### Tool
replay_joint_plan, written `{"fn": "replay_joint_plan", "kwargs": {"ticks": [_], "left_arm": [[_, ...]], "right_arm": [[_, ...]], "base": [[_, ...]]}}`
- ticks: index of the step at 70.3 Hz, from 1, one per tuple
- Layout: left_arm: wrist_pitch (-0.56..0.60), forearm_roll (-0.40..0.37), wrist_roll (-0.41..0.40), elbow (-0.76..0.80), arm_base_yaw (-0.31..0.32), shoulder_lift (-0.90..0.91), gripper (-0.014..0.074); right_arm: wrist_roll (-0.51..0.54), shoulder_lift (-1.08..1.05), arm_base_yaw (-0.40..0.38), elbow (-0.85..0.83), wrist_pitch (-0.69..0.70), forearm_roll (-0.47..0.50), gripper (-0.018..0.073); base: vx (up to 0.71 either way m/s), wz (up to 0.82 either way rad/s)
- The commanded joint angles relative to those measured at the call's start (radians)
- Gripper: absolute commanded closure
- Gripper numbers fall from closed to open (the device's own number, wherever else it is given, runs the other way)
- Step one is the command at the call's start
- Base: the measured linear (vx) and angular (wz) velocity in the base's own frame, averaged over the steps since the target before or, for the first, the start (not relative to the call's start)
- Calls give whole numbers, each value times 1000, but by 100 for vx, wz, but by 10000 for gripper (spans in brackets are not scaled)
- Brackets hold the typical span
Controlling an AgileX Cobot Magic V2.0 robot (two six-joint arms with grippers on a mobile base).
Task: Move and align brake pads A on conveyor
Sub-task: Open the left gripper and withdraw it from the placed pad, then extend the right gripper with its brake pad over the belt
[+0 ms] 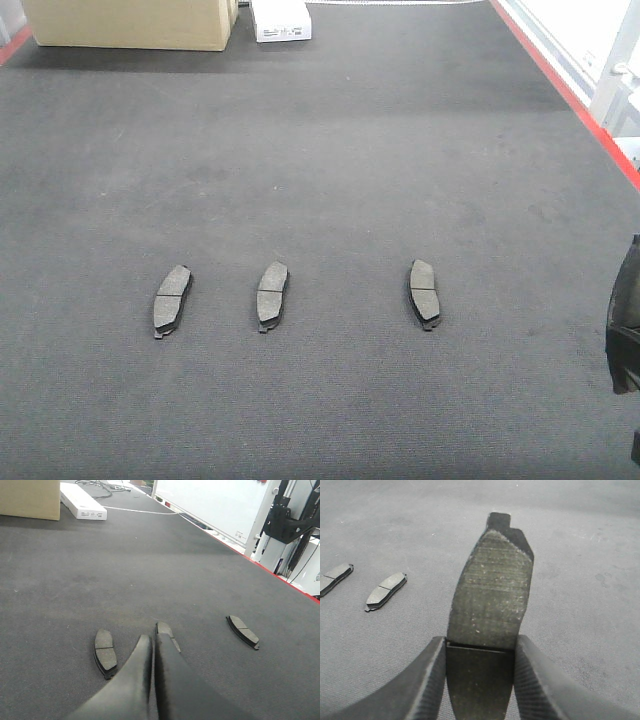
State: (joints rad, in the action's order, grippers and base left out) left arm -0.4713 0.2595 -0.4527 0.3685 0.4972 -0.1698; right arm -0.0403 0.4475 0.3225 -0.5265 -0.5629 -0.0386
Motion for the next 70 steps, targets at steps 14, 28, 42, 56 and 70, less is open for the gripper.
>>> {"fn": "replay_joint_plan", "kwargs": {"ticks": [14,28,42,56,70], "left_arm": [[62,6,-1,26,2,-12,602],[62,6,-1,26,2,-12,602],[62,6,-1,26,2,-12,602],[62,6,-1,26,2,-12,602],[62,6,-1,26,2,-12,602]], "right_arm": [[12,6,-1,-31,108,-9,522],[9,44,-1,-32,217,39,522],[9,302,-1,-97,231,39,522],[13,610,9,-241,230,71,520],[-15,893,126,-405,230,114,517]], "base": [[0,0],[0,0],[0,0],[0,0],[0,0]]}}
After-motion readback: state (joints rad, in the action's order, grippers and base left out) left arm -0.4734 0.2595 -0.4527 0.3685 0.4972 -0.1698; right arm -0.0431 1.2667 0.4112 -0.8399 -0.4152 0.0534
